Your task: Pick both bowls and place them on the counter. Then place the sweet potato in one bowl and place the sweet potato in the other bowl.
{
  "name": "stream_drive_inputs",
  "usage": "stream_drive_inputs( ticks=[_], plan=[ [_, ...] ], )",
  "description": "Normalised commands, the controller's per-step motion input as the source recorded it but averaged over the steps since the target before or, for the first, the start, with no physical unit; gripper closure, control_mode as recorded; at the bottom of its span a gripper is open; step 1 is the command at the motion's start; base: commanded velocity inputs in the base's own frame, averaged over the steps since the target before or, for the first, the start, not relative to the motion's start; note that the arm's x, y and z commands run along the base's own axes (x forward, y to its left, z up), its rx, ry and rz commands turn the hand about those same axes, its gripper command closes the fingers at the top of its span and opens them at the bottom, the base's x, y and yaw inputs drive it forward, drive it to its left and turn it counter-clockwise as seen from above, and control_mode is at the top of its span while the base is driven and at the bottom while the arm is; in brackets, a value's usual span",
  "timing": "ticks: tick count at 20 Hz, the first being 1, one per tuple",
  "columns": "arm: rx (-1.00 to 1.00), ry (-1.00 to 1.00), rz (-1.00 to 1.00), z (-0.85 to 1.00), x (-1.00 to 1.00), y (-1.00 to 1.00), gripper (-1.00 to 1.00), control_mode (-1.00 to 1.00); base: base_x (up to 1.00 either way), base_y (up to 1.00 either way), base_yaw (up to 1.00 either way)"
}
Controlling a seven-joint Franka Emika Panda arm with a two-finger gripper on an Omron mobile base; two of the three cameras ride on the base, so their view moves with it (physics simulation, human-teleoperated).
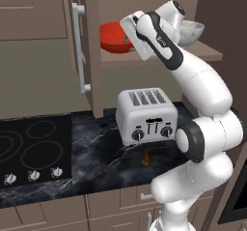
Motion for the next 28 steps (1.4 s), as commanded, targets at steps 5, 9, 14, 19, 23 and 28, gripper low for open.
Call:
stream_drive_inputs(
  ticks=[5,9,14,19,23,28],
  plan=[
    [0.0,-0.12,0.0,0.02,-0.41,0.08,1.0,-1.0,0.0,0.0,0.0],
    [0.03,-0.02,0.0,0.17,-0.38,0.04,1.0,-1.0,0.0,0.0,0.0],
    [0.07,0.05,0.0,0.24,-0.42,0.0,1.0,-1.0,0.0,0.0,0.0],
    [0.05,0.04,0.0,0.15,-0.56,0.0,1.0,-1.0,0.0,0.0,0.0],
    [0.03,0.11,0.0,0.04,-0.58,0.0,1.0,-1.0,0.0,0.0,0.0],
    [0.04,0.06,0.0,-0.06,-0.61,0.0,1.0,-1.0,0.0,0.0,0.0]
  ],
)
